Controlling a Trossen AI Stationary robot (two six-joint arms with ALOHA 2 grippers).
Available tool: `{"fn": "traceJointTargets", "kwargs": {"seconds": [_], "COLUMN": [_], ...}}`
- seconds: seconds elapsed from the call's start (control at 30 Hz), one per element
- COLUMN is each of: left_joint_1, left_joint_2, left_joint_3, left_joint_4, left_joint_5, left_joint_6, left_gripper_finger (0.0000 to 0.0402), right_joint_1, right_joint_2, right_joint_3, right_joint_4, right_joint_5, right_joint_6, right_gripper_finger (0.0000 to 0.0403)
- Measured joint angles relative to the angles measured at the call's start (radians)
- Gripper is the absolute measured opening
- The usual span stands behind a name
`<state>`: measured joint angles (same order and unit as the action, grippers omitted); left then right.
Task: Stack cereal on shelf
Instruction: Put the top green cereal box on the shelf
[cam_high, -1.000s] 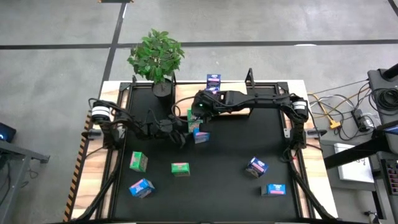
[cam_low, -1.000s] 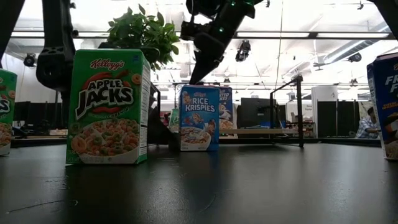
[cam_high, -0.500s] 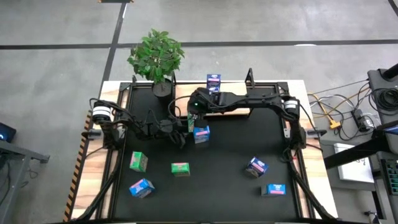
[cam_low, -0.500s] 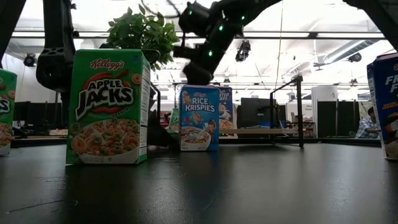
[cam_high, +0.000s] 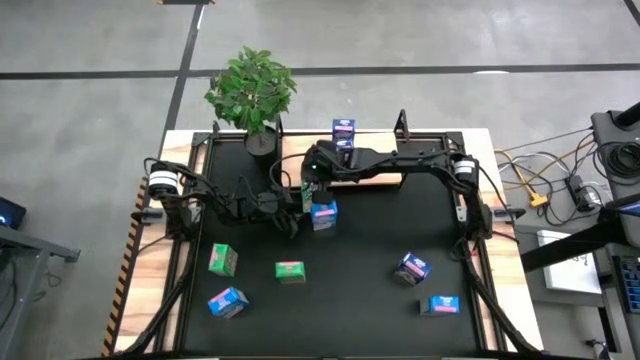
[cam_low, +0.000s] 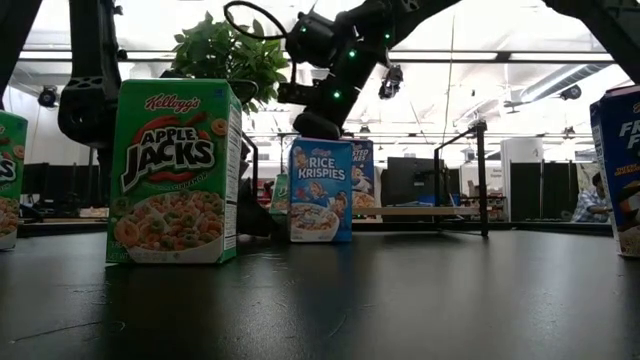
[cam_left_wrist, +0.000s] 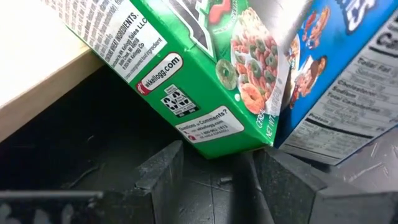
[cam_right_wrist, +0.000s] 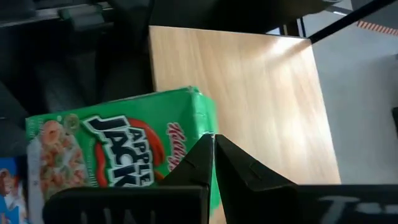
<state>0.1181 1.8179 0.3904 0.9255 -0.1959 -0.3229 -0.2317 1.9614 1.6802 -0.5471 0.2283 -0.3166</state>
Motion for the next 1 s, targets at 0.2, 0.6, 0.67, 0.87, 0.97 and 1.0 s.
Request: {"fn": "traceJointTargets", "kwargs": {"seconds": [0.2,0.6,0.67,0.87,0.97,1.0], "left_joint_1": [0.000,-0.001,-0.001,-0.001,-0.001,-0.001], "left_joint_2": [0.000,-0.001,-0.001,-0.001,-0.001,-0.001], "left_joint_3": [0.000,0.000,0.000,-0.001,-0.002,-0.002], "left_joint_4": [0.000,0.000,0.001,-0.002,-0.003,-0.003], "left_joint_5": [-0.002,-0.001,0.000,0.005,0.005,0.004], "left_joint_6": [0.000,0.000,0.001,0.003,0.006,0.008], "left_gripper_finger": [0.0180,0.0180,0.0180,0.0180,0.0180,0.0180], "right_joint_1": [-0.019,-0.011,-0.008,0.001,0.010,0.013], "right_joint_2": [0.001,-0.003,-0.008,-0.022,-0.029,-0.032], "right_joint_3": [0.000,0.000,0.000,0.000,0.000,0.000], "right_joint_4": [-0.001,-0.080,-0.090,-0.105,-0.113,-0.115], "right_joint_5": [-0.017,-0.099,-0.103,-0.194,-0.213,-0.215], "right_joint_6": [0.021,0.054,0.055,0.091,0.098,0.098], "right_gripper_finger": [0.0009,0.0008,0.0008,0.0008,0.0008,0.0008]}}
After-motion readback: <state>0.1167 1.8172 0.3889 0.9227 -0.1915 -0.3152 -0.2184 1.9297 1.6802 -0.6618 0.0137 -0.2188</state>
